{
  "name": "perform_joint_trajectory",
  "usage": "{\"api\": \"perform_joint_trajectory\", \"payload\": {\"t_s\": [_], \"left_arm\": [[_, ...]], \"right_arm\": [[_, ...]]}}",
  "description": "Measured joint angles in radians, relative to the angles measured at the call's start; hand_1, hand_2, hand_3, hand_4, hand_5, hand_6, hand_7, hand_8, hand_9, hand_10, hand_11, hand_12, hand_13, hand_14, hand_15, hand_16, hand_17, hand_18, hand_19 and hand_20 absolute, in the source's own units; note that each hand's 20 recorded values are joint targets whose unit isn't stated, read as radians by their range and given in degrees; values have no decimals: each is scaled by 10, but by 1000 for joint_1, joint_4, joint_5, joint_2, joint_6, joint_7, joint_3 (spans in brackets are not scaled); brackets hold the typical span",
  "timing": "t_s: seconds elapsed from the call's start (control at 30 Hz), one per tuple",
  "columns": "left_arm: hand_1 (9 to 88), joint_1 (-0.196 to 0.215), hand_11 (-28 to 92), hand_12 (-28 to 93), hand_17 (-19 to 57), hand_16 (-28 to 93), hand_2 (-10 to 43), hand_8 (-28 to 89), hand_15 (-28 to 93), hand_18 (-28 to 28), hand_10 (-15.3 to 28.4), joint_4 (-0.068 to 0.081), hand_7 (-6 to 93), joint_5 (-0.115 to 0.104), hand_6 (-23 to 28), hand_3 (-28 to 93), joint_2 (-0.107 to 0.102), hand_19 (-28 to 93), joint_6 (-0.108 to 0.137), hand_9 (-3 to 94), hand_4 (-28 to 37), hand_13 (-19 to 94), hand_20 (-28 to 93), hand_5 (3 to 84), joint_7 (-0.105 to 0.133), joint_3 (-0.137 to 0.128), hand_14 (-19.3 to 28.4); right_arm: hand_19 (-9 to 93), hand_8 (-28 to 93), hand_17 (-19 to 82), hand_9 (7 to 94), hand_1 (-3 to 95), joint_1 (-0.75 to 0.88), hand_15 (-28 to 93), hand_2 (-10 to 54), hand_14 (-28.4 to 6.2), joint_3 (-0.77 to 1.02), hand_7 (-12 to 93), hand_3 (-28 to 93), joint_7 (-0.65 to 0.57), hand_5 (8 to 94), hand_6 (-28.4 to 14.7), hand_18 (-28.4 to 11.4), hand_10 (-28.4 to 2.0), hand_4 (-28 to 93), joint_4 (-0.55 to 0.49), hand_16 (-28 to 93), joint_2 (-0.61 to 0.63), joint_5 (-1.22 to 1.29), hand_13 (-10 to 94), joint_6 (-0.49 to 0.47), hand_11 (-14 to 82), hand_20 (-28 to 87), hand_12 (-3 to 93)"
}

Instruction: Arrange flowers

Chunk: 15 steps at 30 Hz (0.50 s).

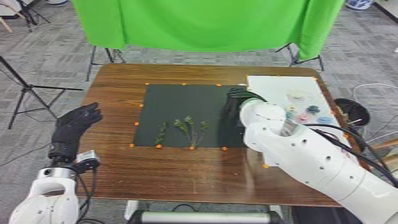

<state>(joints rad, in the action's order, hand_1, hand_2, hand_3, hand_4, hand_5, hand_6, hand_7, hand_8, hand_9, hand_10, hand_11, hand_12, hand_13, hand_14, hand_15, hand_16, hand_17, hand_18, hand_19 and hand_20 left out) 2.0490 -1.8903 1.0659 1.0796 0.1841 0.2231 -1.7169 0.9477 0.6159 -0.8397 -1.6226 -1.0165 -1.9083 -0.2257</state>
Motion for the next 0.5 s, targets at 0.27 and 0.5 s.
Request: {"api": "perform_joint_trajectory", "payload": {"t_s": [0.27,0.5], "left_arm": [[270,1,189,105,69,7,-74,-84,253,139,128,0,173,0,23,704,2,138,-3,471,-209,379,212,499,0,-1,165],[272,0,189,105,70,7,-75,-83,254,139,129,2,172,0,25,703,3,135,-9,470,-209,378,210,498,-1,0,166]], "right_arm": [[809,169,745,935,683,65,506,-95,-17,50,186,559,10,783,-51,-32,-111,-119,-26,264,21,28,937,101,98,448,327],[797,205,751,936,653,93,500,-95,-13,110,212,598,13,783,-54,-29,-111,-66,-36,267,30,153,937,139,125,463,391]]}}
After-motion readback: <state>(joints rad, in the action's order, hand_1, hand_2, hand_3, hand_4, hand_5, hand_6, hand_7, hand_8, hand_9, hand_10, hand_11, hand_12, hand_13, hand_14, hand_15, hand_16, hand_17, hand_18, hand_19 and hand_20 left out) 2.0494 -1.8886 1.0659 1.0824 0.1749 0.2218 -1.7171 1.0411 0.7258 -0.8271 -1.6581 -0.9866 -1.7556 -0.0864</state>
